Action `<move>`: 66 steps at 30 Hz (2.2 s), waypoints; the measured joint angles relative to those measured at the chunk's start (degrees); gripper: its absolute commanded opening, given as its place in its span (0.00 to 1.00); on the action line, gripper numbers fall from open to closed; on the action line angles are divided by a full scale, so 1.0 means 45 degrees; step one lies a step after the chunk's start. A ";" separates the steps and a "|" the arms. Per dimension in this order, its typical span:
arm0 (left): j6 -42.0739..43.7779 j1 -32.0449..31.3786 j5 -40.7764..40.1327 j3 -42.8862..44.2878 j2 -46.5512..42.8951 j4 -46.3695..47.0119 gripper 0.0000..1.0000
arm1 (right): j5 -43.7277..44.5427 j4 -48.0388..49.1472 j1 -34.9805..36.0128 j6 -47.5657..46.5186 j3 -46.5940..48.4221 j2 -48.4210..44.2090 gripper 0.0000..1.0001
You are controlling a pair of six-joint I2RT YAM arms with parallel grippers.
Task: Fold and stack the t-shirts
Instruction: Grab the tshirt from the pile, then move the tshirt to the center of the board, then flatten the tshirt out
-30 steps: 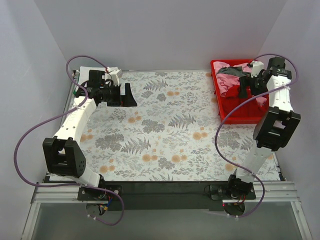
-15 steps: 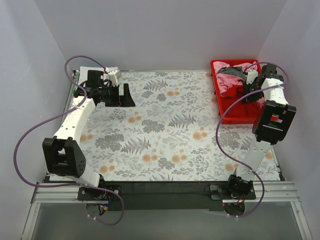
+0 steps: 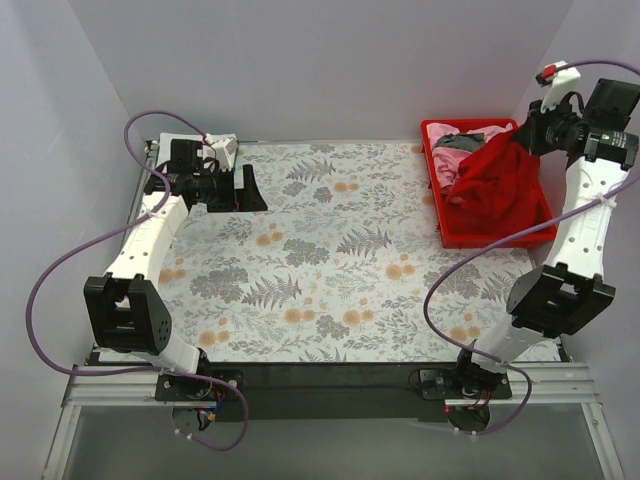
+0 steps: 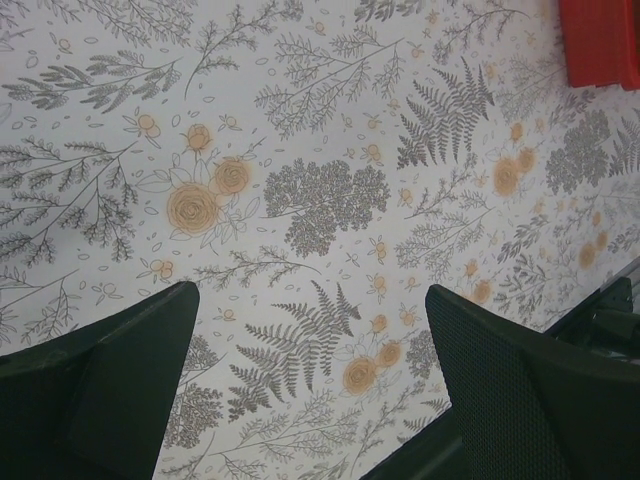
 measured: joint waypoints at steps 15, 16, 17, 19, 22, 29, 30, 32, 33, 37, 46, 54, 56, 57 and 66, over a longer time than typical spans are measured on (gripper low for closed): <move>-0.0835 0.2453 0.0670 0.3031 0.0563 -0.0024 0.97 | -0.6499 0.4799 0.3725 0.5192 0.1302 -0.1802 0.44; -0.0821 0.2574 0.0763 0.3113 0.0651 -0.0044 0.97 | -0.6552 0.5246 0.4303 0.5391 0.0816 -0.2118 0.68; -0.0806 0.2681 0.0869 0.3157 0.0729 -0.0058 0.97 | -0.6562 0.5527 0.4872 0.5455 0.0282 -0.2433 0.95; -0.0695 0.2798 0.1078 0.3177 0.0797 -0.0151 0.97 | -0.6557 0.5921 0.6076 0.5105 -0.1035 -0.3075 0.98; -0.0282 0.2900 0.1467 0.3177 0.0806 -0.0447 0.97 | -0.6382 0.5775 0.7291 0.4221 -0.3342 -0.3847 0.98; 0.2336 0.2885 0.2880 0.1914 0.0563 -0.1205 0.97 | -0.3944 0.4099 0.7747 0.2161 -0.8218 -0.3759 0.89; 0.2749 0.2812 0.2997 0.1554 0.0544 -0.1370 0.95 | -0.3424 0.3857 0.7747 0.1948 -0.8631 -0.3570 0.87; 0.3468 0.2492 0.2934 0.0695 0.0520 -0.1486 0.91 | -0.2438 0.3536 0.7747 0.1666 -0.9068 -0.3050 0.81; 0.3701 0.2132 0.2769 0.0170 0.0520 -0.1399 0.84 | -0.2025 0.3546 0.7747 0.1540 -0.9194 -0.2788 0.79; 0.4138 0.0053 0.1501 -0.1695 0.0583 -0.1044 0.78 | -0.0709 0.3740 0.7757 0.1423 -0.9384 -0.1773 0.77; 0.4265 -0.1676 -0.1326 -0.2710 0.1919 0.0631 0.86 | 0.2030 0.5042 0.7941 0.1418 -0.9714 0.0529 0.77; 0.4197 -0.2302 -0.3206 -0.2681 0.3463 0.1851 0.82 | 0.3313 0.5795 0.8116 0.1137 -0.9806 0.1297 0.79; 0.4182 -0.2555 -0.3648 -0.2705 0.3662 0.2089 0.79 | 0.3497 0.5926 0.8170 0.1054 -0.9806 0.1447 0.77; 0.4172 -0.2652 -0.3798 -0.2739 0.3662 0.2210 0.72 | 0.3609 0.5984 0.8184 0.0996 -0.9806 0.1545 0.75; 0.3900 -0.2594 -0.5212 -0.2754 0.3725 0.2526 0.00 | 0.4813 0.6300 0.8257 0.0408 -0.9976 0.2108 0.01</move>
